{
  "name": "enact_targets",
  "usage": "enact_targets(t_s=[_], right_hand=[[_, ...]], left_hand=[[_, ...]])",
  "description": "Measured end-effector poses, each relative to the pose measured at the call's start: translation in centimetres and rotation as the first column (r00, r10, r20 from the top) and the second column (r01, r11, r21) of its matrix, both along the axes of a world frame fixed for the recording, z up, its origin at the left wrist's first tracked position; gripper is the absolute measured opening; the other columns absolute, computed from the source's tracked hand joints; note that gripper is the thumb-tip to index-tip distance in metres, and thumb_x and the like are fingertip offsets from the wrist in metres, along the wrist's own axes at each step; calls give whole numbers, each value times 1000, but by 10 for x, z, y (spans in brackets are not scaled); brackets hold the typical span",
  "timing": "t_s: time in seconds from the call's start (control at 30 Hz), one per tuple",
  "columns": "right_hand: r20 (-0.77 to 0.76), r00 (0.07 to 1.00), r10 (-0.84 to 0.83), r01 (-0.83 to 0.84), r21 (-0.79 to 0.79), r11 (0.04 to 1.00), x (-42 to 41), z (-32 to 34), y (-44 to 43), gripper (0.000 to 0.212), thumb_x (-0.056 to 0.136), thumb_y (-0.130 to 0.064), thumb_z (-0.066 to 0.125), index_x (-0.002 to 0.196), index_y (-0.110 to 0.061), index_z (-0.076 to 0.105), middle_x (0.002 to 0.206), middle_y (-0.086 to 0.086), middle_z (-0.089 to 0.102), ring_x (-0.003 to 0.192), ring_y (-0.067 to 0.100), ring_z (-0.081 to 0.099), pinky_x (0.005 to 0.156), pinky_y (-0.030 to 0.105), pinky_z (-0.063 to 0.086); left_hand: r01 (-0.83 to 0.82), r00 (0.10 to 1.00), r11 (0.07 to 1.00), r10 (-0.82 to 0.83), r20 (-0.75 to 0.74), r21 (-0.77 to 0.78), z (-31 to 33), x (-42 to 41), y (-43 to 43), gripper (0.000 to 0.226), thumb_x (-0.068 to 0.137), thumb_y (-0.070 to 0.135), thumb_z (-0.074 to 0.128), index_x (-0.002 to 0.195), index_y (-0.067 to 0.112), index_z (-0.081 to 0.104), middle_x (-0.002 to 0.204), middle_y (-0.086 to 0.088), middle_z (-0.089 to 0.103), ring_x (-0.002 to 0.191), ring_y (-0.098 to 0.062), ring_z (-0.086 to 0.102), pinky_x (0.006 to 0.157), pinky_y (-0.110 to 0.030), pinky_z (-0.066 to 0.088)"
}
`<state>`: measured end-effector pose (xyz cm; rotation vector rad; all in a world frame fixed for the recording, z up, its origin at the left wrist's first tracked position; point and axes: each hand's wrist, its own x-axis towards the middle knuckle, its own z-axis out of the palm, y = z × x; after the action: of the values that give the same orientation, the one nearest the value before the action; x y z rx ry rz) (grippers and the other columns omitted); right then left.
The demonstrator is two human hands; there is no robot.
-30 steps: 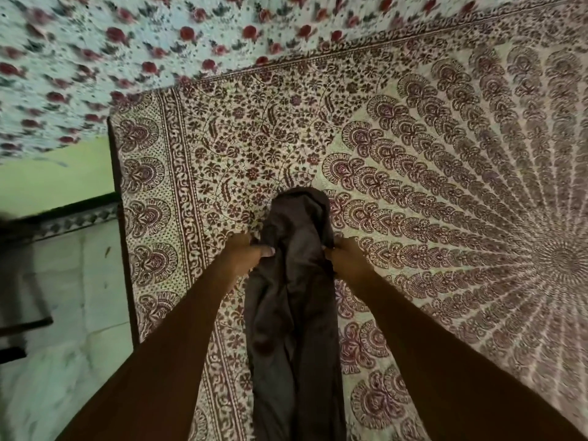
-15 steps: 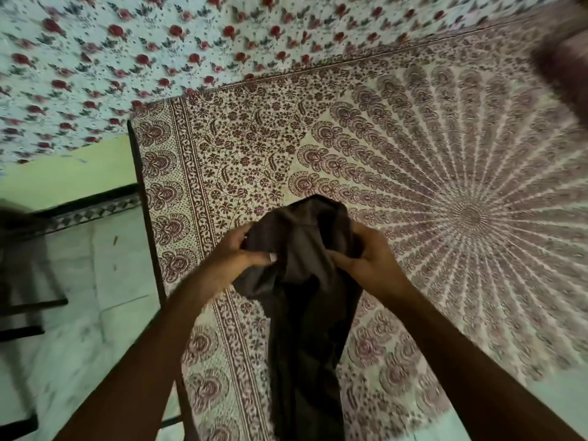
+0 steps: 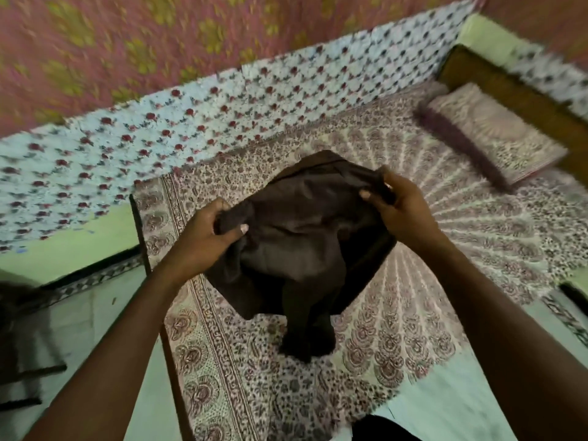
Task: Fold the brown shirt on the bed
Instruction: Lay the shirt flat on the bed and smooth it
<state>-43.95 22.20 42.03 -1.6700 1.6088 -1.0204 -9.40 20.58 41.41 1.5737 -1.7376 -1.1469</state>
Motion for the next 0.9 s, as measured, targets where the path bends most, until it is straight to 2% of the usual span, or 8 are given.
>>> enact_targets(t_s=[0.1, 0.23, 0.4, 0.53, 0.6, 0.67, 0.8, 0.9], right_hand=[[-156, 988, -1, -9, -64, 998, -34, 37, -4, 14, 96, -25, 73, 100, -13, 68, 89, 0, 69, 83, 14, 67, 71, 23, 50], [-382, 921, 73, -93, -33, 995, -79, 80, -15, 39, 75, -46, 89, 94, -16, 73, 84, 1, 71, 76, 15, 65, 65, 27, 50], [-513, 833, 208, -281, -68, 957, -147, 126, -40, 43, 72, -27, 94, 108, -11, 76, 101, 5, 72, 95, 24, 66, 80, 37, 53], [-575, 784, 233, -347, -95, 933, -186, 143, -61, 29, 83, -28, 86, 105, -12, 76, 90, -1, 68, 82, 17, 60, 71, 25, 41], [-594, 775, 213, -335, -101, 937, -202, 151, -64, 22, 87, -29, 82, 85, -13, 68, 72, -3, 59, 65, 12, 52, 57, 25, 35], [-598, 784, 166, -307, -142, 941, -217, 157, -69, 34, 88, -35, 81, 78, -12, 58, 67, -2, 49, 62, 13, 47, 54, 29, 32], [-524, 847, 95, -271, -271, 924, -244, 166, -81, 39, 92, -36, 76, 91, -5, 51, 75, 2, 45, 77, 29, 48, 65, 36, 31], [-465, 873, 146, -293, -261, 920, -266, 168, -85, 29, 101, -29, 65, 100, -11, 42, 79, 3, 43, 80, 29, 45, 69, 39, 33]], left_hand=[[12, 996, 995, -3, 88, -103, 25, -20, 9, 27, 88, 16, 81, 85, 13, 54, 76, -3, 60, 73, -17, 60, 68, -34, 42], [-56, 979, 972, 98, 180, -227, 58, -64, 17, 29, 85, 14, 83, 93, 15, 55, 85, -5, 64, 81, -21, 62, 73, -39, 48], [-93, 995, 996, 93, 20, -1, 84, -130, 35, 45, 85, 9, 82, 125, 15, 60, 97, -6, 78, 92, -20, 75, 89, -39, 58], [-183, 972, 973, 200, 121, -141, 88, -176, 44, 6, 87, 20, 81, 90, 16, 77, 89, -4, 79, 93, -23, 74, 86, -37, 57], [-257, 944, 933, 298, 142, -251, 92, -196, 46, 11, 86, 25, 82, 82, 21, 74, 84, -3, 75, 89, -25, 71, 82, -39, 54], [-327, 908, 887, 391, 151, -327, 97, -215, 48, 20, 87, 27, 82, 77, 17, 66, 78, -11, 69, 82, -30, 67, 74, -40, 49], [-270, 883, 880, 388, 263, -392, 114, -235, 48, 32, 83, 35, 84, 73, 23, 57, 73, -8, 62, 73, -25, 59, 65, -35, 40], [-181, 874, 934, 297, 386, -308, 134, -235, 45, 23, 76, 34, 90, 77, 29, 67, 73, 4, 67, 73, -14, 63, 64, -30, 43]])
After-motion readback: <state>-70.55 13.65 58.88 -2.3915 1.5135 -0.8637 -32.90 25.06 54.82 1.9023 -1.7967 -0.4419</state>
